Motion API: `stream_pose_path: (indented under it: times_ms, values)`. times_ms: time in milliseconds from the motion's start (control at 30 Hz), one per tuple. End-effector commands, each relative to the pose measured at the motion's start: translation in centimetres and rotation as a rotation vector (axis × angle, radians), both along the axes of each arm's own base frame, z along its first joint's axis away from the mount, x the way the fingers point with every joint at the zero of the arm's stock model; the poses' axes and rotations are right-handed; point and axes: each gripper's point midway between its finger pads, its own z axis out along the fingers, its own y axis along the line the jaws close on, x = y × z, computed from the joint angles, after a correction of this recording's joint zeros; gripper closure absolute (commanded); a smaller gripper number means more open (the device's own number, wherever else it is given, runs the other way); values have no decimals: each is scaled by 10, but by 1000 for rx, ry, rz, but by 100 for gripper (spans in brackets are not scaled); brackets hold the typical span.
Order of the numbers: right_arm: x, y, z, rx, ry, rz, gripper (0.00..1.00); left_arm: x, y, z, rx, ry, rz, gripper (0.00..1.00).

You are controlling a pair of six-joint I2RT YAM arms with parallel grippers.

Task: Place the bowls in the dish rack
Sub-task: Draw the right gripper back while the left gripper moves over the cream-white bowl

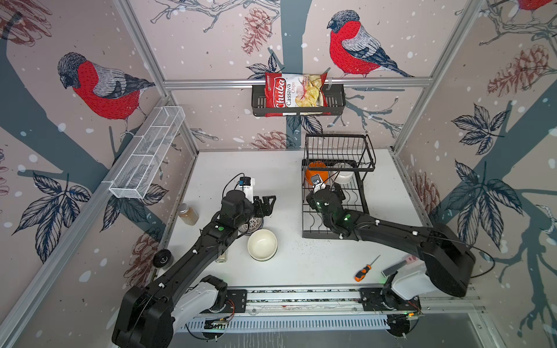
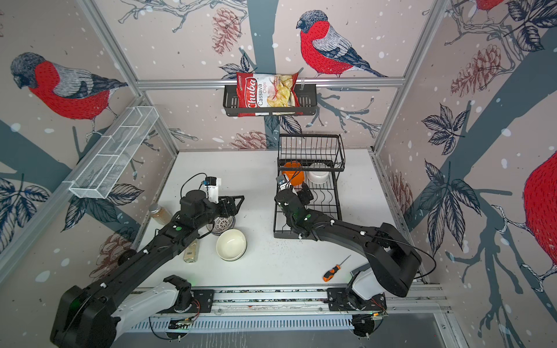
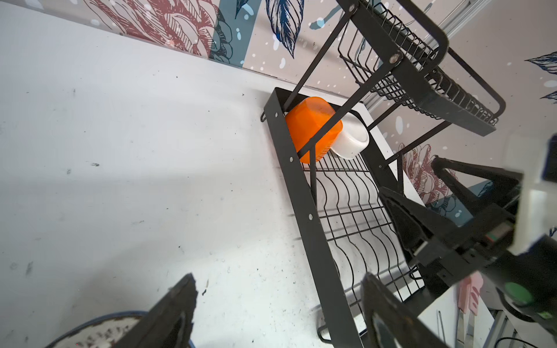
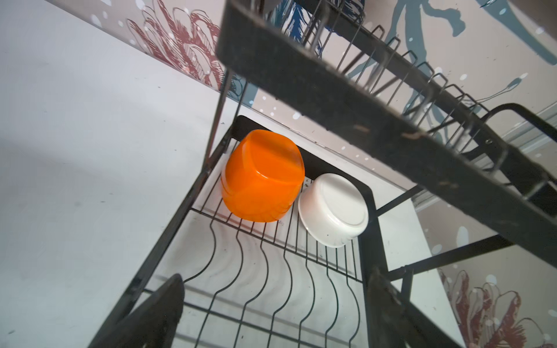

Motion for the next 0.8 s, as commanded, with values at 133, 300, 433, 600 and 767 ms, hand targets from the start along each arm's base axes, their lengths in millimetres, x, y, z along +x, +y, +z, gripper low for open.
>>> stream_pose_path:
  times_ms: [133, 300, 433, 600, 767]
  values:
    - [-25, 10, 8, 185, 171, 39, 7, -9, 12, -8, 50, 83, 42, 10]
    - [-35, 22, 22, 287, 220, 95, 8, -17, 21, -9, 63, 115, 74, 3]
    - [-42, 32, 32, 357, 246, 144, 8, -24, 27, -16, 93, 176, 97, 3]
    - [-45, 40, 34, 396, 273, 169, 8, -34, 39, -24, 146, 242, 151, 3]
    - [-46, 44, 25, 391, 307, 170, 9, -46, 46, -25, 199, 277, 198, 3]
